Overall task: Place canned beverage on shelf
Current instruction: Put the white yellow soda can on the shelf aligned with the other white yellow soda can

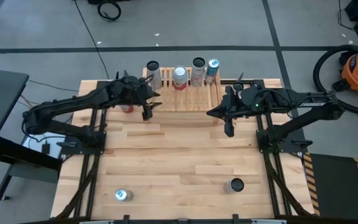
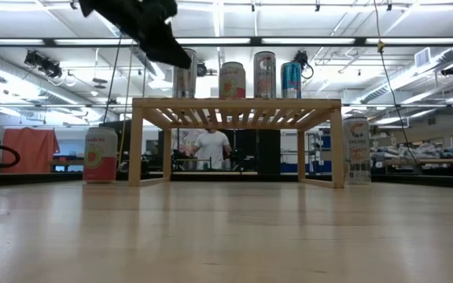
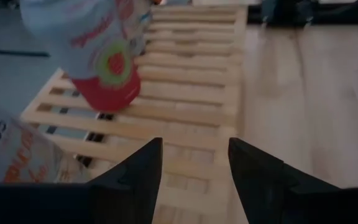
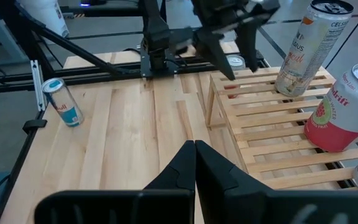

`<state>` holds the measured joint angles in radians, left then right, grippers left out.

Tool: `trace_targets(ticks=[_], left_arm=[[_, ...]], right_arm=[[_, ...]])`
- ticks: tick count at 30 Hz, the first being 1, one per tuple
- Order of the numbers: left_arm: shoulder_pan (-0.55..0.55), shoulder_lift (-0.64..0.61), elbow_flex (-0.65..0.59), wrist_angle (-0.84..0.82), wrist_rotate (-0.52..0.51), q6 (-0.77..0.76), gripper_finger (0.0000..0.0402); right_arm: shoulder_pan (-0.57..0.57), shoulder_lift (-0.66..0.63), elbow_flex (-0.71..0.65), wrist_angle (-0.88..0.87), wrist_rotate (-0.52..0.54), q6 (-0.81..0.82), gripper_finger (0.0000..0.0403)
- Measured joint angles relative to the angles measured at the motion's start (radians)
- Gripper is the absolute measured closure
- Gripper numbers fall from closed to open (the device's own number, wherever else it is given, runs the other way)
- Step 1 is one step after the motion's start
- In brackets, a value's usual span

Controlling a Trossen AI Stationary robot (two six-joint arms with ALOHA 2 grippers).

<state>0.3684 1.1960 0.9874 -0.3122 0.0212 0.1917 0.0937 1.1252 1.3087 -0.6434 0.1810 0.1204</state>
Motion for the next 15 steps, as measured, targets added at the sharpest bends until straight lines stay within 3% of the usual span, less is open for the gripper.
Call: trace_targets(ticks=[9, 15], left_arm=[[-0.106, -0.118, 0.0, -0.042, -0.115, -0.079, 0.0209], [-0.173, -0.176, 0.0, -0.082, -0.12, -0.11, 0.0209]], right_arm=[[-0.002, 0.0, 0.0, 0.076, -0.002, -0.128, 0.0393], [-0.006, 0.002, 0.0, 0.111, 0.008, -0.073, 0.0393]])
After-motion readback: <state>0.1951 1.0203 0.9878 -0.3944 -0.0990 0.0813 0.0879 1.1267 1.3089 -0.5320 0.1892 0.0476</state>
